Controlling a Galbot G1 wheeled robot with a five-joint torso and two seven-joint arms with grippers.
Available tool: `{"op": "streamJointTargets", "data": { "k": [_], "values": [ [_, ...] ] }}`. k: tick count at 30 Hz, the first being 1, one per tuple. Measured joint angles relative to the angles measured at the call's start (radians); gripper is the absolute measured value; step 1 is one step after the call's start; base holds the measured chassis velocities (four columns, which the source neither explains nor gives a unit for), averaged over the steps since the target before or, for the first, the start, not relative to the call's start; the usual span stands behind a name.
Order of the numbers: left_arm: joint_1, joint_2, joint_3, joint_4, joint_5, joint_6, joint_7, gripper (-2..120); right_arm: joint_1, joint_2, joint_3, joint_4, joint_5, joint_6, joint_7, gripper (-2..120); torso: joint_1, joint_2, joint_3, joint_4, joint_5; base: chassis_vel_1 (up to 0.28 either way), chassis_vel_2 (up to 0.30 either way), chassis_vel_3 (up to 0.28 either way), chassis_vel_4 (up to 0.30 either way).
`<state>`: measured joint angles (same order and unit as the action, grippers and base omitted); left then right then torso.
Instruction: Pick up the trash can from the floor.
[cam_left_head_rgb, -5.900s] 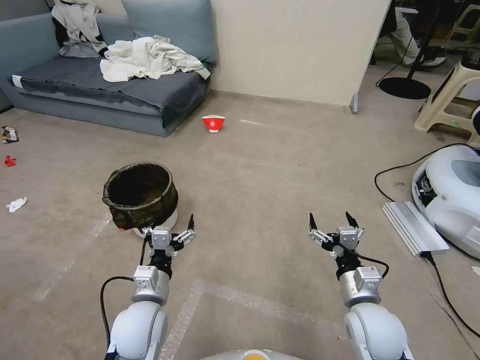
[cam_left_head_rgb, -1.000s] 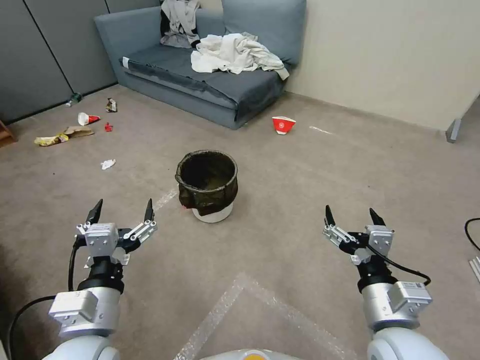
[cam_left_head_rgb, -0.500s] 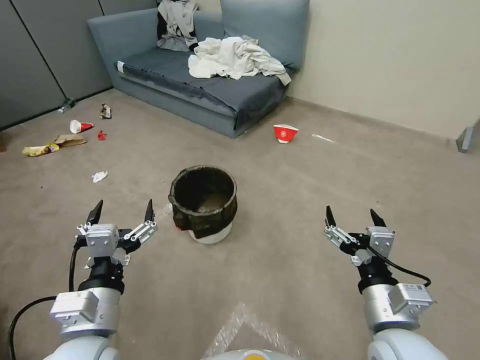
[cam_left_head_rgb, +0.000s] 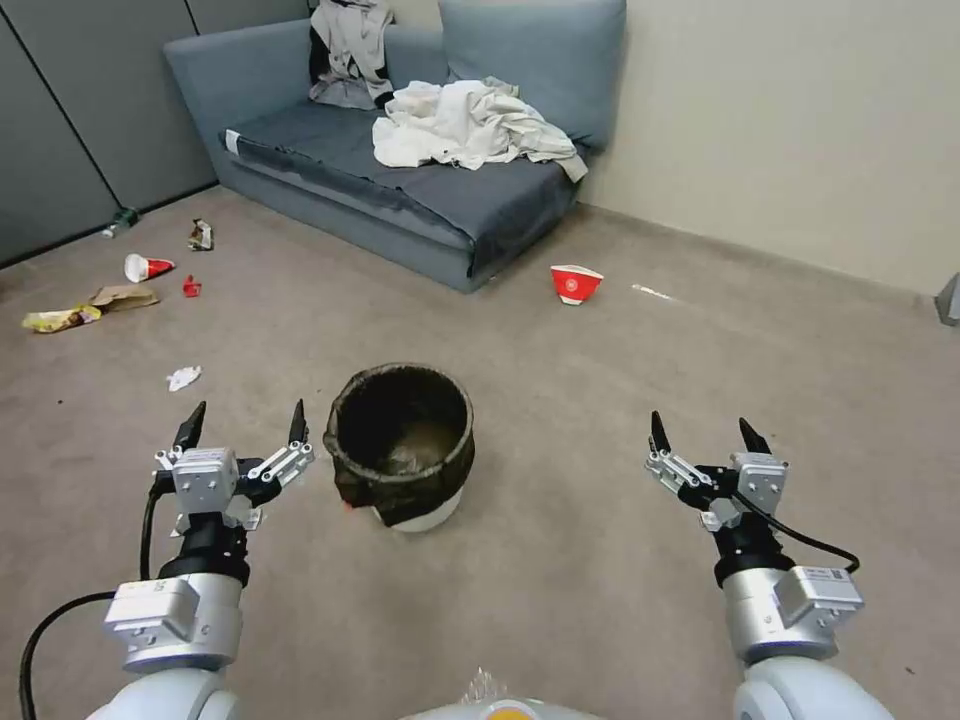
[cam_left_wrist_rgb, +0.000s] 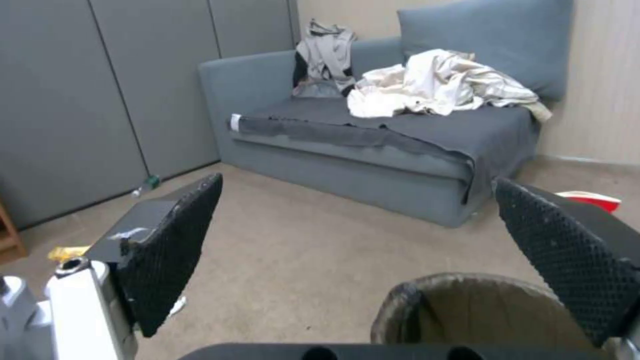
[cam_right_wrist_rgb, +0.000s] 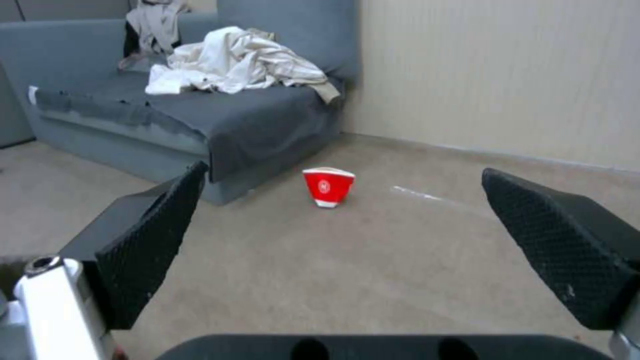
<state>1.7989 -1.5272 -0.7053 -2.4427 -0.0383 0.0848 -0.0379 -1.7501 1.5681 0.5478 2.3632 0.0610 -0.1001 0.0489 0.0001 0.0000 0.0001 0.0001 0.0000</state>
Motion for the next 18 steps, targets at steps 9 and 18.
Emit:
{"op": "streamJointTargets", "data": {
  "k": [9, 18],
  "values": [
    [-0.105, 0.043, -0.015, 0.037, -0.115, 0.175, 0.001, 100, 0.007, -0.005, 0.002, -0.003, 0.002, -0.005, 0.002, 100, 0.0, 0.0, 0.0, -0.0002, -0.0001, -0.036, 0.037, 0.041, -0.025],
    [-0.254, 0.13, 0.001, 0.171, -0.251, 0.355, -0.038, 100, 0.009, -0.009, 0.017, -0.017, 0.006, -0.005, 0.001, 100, 0.0, 0.0, 0.0, -0.0001, -0.0001, 0.0, 0.0, 0.0, 0.0]
  ]
}}
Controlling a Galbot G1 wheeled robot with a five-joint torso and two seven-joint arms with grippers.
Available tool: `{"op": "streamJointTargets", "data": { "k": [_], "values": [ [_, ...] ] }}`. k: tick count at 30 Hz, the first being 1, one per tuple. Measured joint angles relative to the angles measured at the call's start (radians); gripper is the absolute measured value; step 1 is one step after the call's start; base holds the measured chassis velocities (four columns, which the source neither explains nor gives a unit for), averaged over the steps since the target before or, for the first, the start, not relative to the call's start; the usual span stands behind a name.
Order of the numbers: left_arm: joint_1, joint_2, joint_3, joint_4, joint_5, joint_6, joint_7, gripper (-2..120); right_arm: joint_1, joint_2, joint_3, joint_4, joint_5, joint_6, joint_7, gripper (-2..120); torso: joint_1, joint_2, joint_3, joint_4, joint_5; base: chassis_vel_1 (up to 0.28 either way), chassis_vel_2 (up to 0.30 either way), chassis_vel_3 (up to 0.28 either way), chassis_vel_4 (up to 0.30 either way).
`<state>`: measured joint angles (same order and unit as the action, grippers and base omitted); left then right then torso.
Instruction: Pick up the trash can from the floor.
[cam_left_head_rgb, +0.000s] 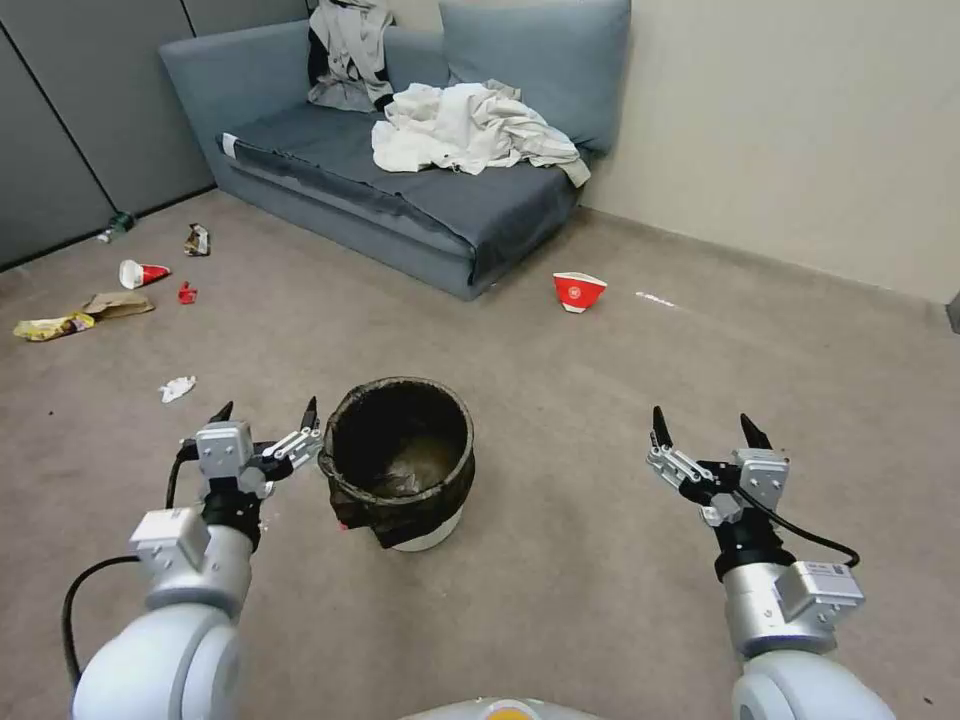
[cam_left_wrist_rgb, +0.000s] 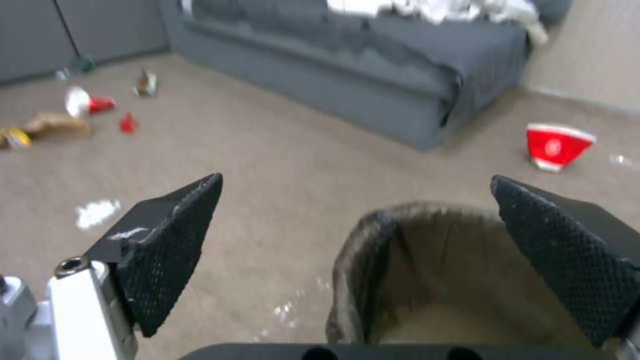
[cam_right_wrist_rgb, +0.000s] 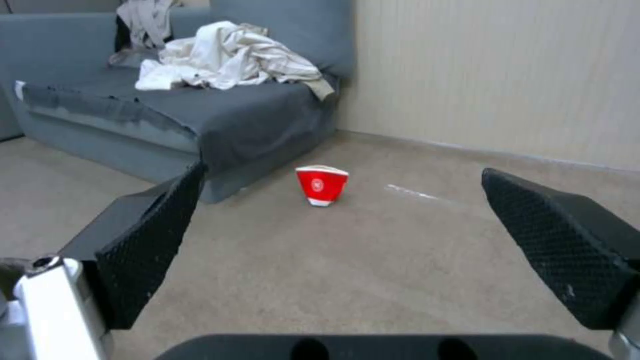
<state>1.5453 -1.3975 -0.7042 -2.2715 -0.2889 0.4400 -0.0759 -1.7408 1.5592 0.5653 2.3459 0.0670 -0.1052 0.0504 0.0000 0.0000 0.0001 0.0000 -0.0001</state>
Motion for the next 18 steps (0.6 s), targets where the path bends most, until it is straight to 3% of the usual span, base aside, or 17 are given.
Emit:
{"op": "streamJointTargets", "data": {
  "k": [2, 9, 11, 18],
  "values": [
    [-0.012, 0.005, 0.003, 0.017, -0.003, 0.003, -0.001, 100, 0.0, 0.0, 0.002, -0.002, 0.001, 0.0, 0.0, 100, 0.0, 0.0, 0.0, -0.0001, 0.0001, 0.0, 0.0, 0.0, 0.0],
    [-0.117, 0.032, 0.046, 0.196, -0.029, 0.045, -0.003, 100, 0.011, 0.0, 0.01, -0.046, 0.013, 0.004, 0.003, 100, 0.0, 0.0, 0.0, 0.0, 0.0, 0.0, 0.0, 0.0, 0.0],
    [-0.124, 0.031, 0.051, 0.21, -0.036, 0.059, -0.003, 100, 0.013, 0.0, 0.01, -0.051, 0.013, 0.004, 0.003, 100, 0.0, 0.0, 0.0, 0.0, 0.0001, 0.0, 0.0, 0.0, 0.0],
    [-0.194, 0.011, 0.085, 0.286, -0.087, 0.184, -0.048, 100, 0.031, -0.003, 0.003, -0.086, 0.013, -0.001, 0.003, 100, 0.0, 0.0, 0.0, 0.0001, 0.0002, 0.0, 0.0, 0.0, 0.0]
  ]
}}
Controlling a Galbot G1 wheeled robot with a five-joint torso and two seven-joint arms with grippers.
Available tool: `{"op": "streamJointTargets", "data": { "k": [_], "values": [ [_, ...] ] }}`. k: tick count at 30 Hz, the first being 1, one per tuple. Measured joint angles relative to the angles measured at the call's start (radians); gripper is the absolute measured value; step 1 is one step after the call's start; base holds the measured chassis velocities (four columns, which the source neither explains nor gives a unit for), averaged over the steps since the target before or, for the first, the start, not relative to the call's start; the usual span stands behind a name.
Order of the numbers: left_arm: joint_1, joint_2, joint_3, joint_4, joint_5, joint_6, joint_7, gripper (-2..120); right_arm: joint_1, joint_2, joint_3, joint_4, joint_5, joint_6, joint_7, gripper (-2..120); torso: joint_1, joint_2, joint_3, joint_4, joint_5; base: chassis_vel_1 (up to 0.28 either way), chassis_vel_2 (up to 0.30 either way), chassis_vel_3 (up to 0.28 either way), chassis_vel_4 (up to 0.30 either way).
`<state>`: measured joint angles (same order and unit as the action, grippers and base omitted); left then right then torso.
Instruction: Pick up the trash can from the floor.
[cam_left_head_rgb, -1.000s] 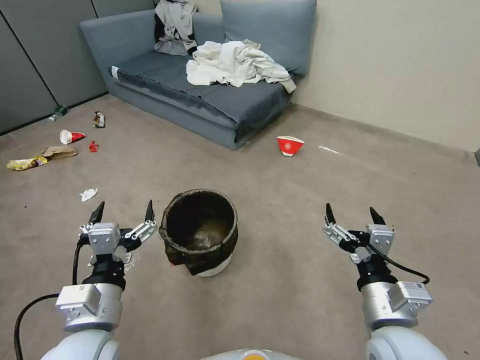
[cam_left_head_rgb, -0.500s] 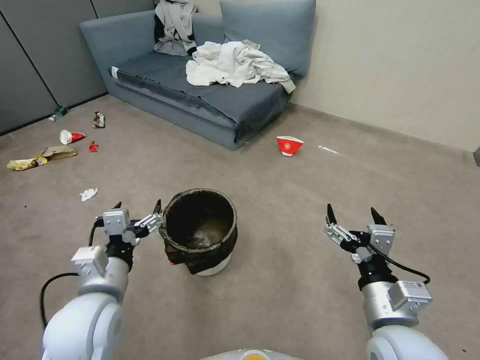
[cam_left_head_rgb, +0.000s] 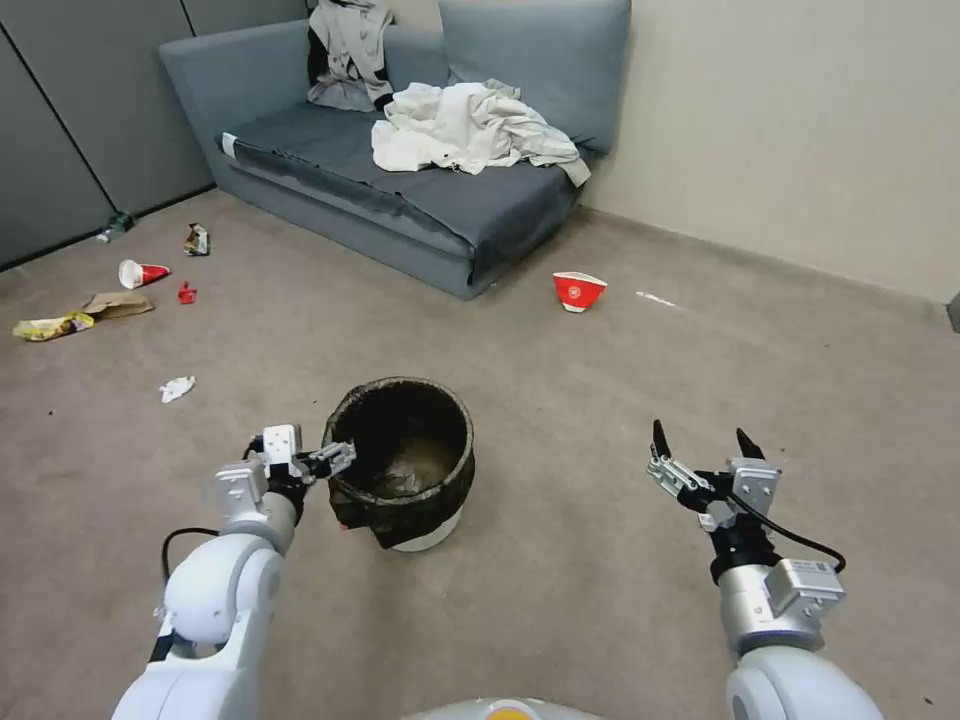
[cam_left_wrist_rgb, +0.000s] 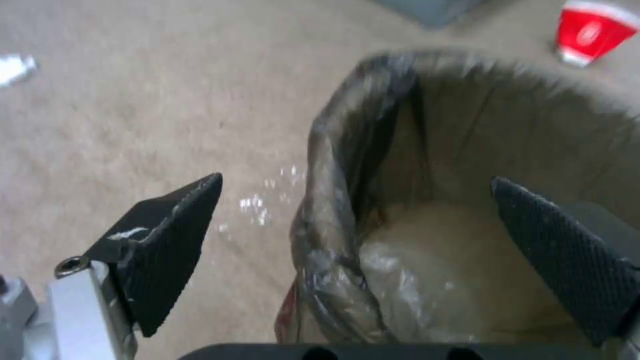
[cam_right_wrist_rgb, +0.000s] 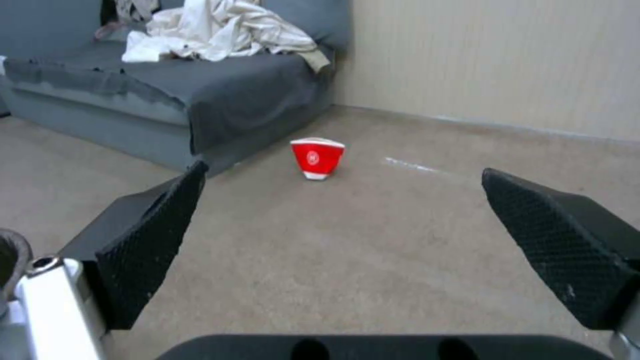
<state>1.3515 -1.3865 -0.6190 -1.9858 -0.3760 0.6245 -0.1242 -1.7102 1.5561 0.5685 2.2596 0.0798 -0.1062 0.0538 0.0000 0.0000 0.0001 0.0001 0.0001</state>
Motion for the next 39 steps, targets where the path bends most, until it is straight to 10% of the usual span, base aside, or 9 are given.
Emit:
{"op": "streamJointTargets", "data": {
  "k": [28, 39],
  "values": [
    [-0.145, 0.017, 0.095, 0.192, -0.043, 0.109, -0.15, 99, -0.001, -0.007, -0.01, -0.039, -0.004, 0.01, -0.001, 100, 0.0, 0.0, 0.0, 0.0, 0.0007, 0.0, 0.0, 0.0, 0.0],
    [-0.144, 0.012, 0.092, 0.194, -0.046, 0.106, -0.155, 61, 0.001, -0.009, -0.016, -0.038, -0.006, 0.01, -0.002, 100, 0.0, 0.0, 0.0, -0.0001, -0.0002, 0.0, 0.0, 0.0, 0.0]
  ]
}}
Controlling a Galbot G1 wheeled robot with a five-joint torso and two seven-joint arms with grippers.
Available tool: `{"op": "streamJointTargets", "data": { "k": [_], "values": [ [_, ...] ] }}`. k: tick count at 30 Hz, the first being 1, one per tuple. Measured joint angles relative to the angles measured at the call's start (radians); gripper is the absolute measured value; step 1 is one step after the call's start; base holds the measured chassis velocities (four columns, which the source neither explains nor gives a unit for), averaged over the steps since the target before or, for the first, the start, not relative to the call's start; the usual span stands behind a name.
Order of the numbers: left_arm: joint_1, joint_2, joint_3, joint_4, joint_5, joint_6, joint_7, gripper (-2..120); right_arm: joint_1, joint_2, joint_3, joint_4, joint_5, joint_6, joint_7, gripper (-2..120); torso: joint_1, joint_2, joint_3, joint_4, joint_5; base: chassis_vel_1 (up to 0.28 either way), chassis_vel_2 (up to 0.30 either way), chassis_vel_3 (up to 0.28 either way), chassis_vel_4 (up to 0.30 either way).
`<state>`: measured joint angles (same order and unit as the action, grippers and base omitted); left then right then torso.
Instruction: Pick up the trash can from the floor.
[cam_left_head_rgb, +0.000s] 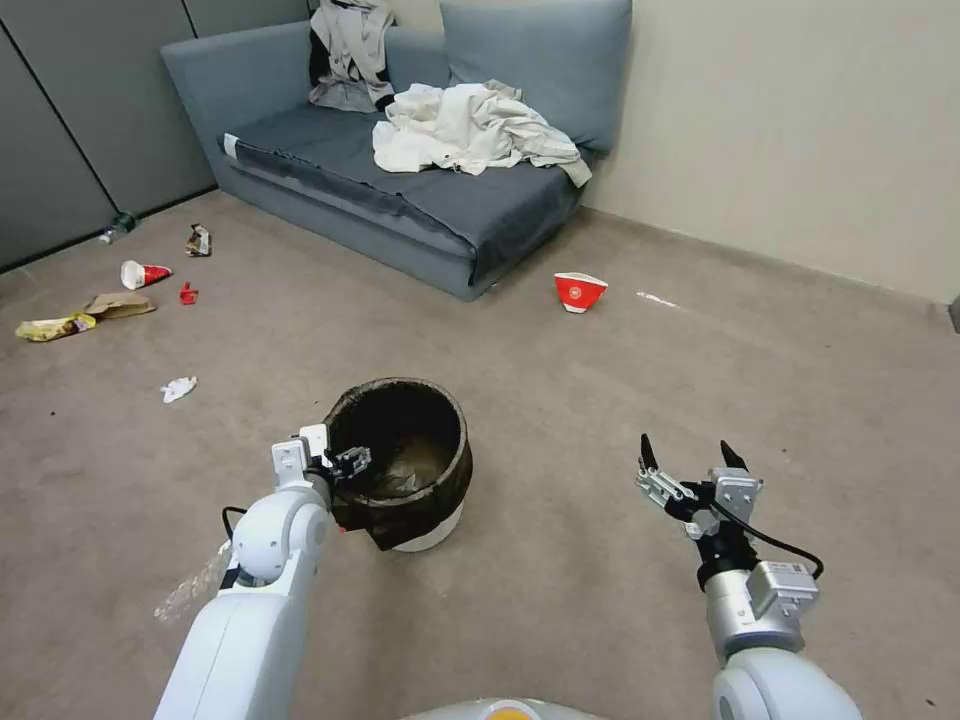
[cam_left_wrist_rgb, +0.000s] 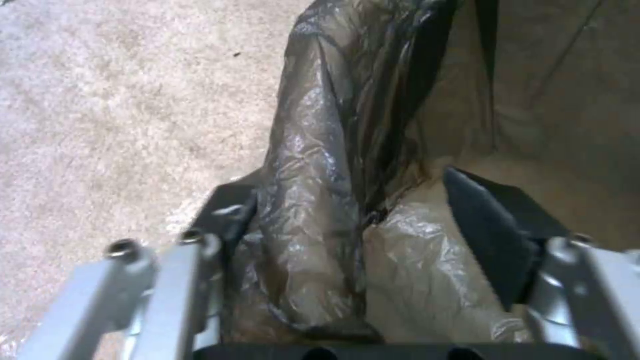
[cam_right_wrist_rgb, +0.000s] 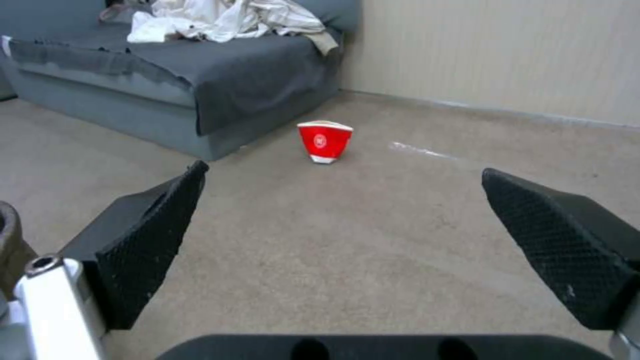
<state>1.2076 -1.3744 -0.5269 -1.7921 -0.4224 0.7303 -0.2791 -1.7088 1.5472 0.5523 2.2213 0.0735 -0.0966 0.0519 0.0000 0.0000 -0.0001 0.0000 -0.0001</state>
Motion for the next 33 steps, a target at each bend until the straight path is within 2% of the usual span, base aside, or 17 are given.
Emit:
{"op": "streamJointTargets", "data": {
  "k": [1, 3, 5, 8, 10, 15, 24, 27, 29, 30, 31, 33],
  "values": [
    [0.0, 0.0, 0.0, 0.0, 0.0, 0.0, 0.0, 61, 0.0, 0.0, 0.0, 0.0, 0.0, 0.0, 0.0, 100, 0.0, 0.0, 0.0, 0.0, 0.0, 0.0, 0.0, 0.0, 0.0],
    [0.0, 0.001, 0.0, -0.002, -0.002, -0.001, -0.001, 50, 0.001, 0.0, -0.001, 0.001, 0.0, 0.0, 0.0, 100, 0.0, 0.0, 0.0, 0.0, -0.0001, 0.0, 0.0, 0.0, 0.0],
    [0.001, 0.001, 0.0, -0.002, -0.003, -0.002, -0.001, 47, 0.002, 0.0, -0.001, 0.001, 0.0, 0.0, 0.0, 100, 0.0, 0.0, 0.0, 0.0, -0.0001, 0.0, 0.0, 0.0, 0.0],
    [0.002, -0.001, -0.003, -0.004, -0.003, -0.003, -0.002, 28, 0.004, -0.002, -0.002, 0.003, -0.001, 0.0, 0.0, 100, 0.0, 0.0, 0.0, 0.0, -0.0001, 0.0, 0.0, 0.0, 0.0],
    [0.002, -0.002, -0.004, -0.005, -0.003, -0.003, -0.002, 25, 0.004, -0.002, -0.002, 0.003, -0.001, 0.0, 0.0, 100, 0.0, 0.0, 0.0, 0.0, -0.0001, 0.0, 0.0, 0.0, 0.0],
    [0.015, 0.001, -0.009, -0.024, -0.008, -0.005, 0.003, 7, 0.006, -0.001, -0.007, 0.003, -0.001, -0.001, 0.0, 100, 0.0, 0.0, 0.0, 0.0, -0.0004, 0.0, 0.0, 0.0, 0.0],
    [0.048, 0.007, -0.028, -0.065, -0.021, -0.065, 0.039, 3, 0.018, 0.0, -0.011, 0.002, -0.001, -0.004, 0.001, 100, 0.0, 0.0, 0.0, -0.0001, -0.0001, 0.0, 0.0, 0.0, 0.0],
    [0.073, 0.012, -0.046, -0.09, -0.03, -0.109, 0.078, 3, 0.026, 0.0, -0.012, -0.001, -0.001, -0.005, 0.001, 100, 0.0, 0.0, 0.0, 0.0, -0.0002, 0.0, 0.0, 0.0, 0.0],
    [0.11, 0.023, -0.069, -0.128, -0.037, -0.188, 0.135, 3, 0.034, 0.002, -0.014, -0.002, -0.001, -0.009, 0.001, 100, 0.0, 0.0, 0.0, 0.0002, 0.0003, 0.0, 0.0, 0.0, 0.0],
    [0.11, 0.023, -0.069, -0.128, -0.037, -0.188, 0.135, 3, 0.034, 0.002, -0.014, -0.002, -0.001, -0.009, 0.001, 100, 0.0, 0.0, 0.0, 0.0002, 0.0003, 0.0, 0.0, 0.0, 0.0],
    [0.136, 0.028, -0.079, -0.164, -0.06, -0.206, 0.156, 3, 0.039, 0.003, -0.016, -0.002, -0.001, -0.012, 0.002, 100, 0.0, 0.0, 0.0, 0.0002, 0.0, 0.0, 0.0, 0.0, 0.0],
    [0.172, 0.03, -0.091, -0.23, -0.111, -0.211, 0.159, 3, 0.046, 0.002, -0.016, 0.0, -0.001, -0.014, 0.002, 100, 0.0, 0.0, 0.0, 0.0002, 0.0001, 0.0, 0.0, 0.0, 0.0]
  ]
}}
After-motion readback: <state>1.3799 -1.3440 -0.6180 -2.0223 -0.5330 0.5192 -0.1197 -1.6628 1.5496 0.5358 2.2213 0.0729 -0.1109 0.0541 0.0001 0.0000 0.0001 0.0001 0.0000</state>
